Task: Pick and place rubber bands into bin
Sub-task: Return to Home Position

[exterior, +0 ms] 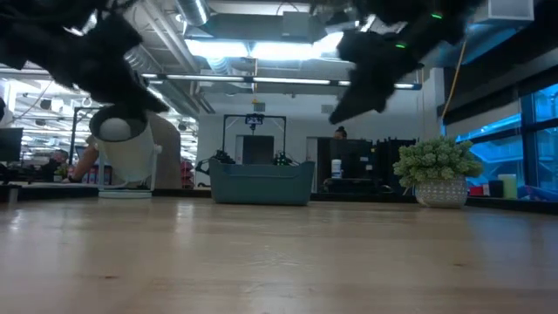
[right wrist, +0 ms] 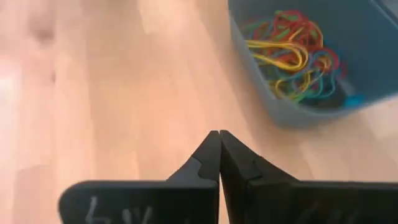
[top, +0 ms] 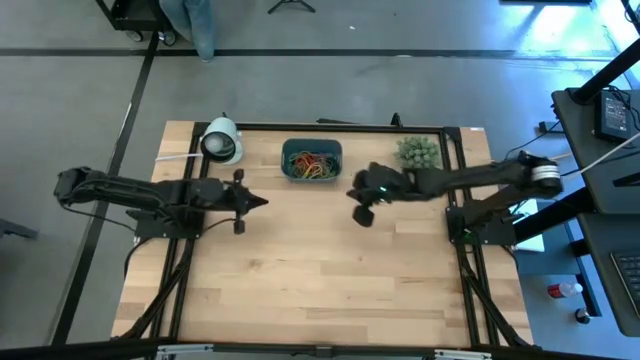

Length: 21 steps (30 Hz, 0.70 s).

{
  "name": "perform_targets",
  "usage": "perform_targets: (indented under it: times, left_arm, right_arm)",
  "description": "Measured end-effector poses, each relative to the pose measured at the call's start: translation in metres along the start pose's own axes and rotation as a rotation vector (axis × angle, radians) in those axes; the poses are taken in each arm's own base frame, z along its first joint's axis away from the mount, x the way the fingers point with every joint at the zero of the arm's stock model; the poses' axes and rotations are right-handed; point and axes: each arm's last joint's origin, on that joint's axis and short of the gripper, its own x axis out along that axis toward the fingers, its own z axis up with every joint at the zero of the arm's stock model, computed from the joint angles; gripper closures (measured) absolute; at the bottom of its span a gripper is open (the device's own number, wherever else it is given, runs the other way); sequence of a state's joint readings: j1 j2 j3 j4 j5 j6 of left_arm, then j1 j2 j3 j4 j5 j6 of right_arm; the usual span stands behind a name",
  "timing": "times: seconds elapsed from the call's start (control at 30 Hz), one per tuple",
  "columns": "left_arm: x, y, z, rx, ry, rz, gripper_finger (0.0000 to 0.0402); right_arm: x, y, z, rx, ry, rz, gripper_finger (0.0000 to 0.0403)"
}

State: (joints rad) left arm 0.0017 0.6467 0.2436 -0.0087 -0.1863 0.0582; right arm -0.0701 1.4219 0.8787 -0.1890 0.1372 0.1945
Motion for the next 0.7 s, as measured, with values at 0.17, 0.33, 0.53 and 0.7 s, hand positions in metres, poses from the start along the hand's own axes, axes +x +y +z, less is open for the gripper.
perform_targets:
  times: [0.17,0.33,0.53,0.7]
  left_arm:
    - [-0.017,0.001,-0.001,-0.027,-0.130,-0.064,0.0401]
    - [-0.028,0.002,-0.016,-0.072,-0.236,-0.067,0.0400]
    - [-0.042,0.005,-0.016,-0.044,-0.379,-0.053,0.0400]
    - [-0.050,0.006,-0.020,-0.040,-0.417,-0.070,0.0400]
  right_arm:
    - [-0.014,-0.001,-0.047,0.033,-0.103,0.050,0.0396]
    - [-0.023,-0.006,-0.080,0.038,-0.233,0.096,0.0399]
    - [-0.029,-0.013,-0.109,0.043,-0.270,0.108,0.0401]
    - [-0.034,-0.018,-0.126,0.046,-0.292,0.115,0.0400]
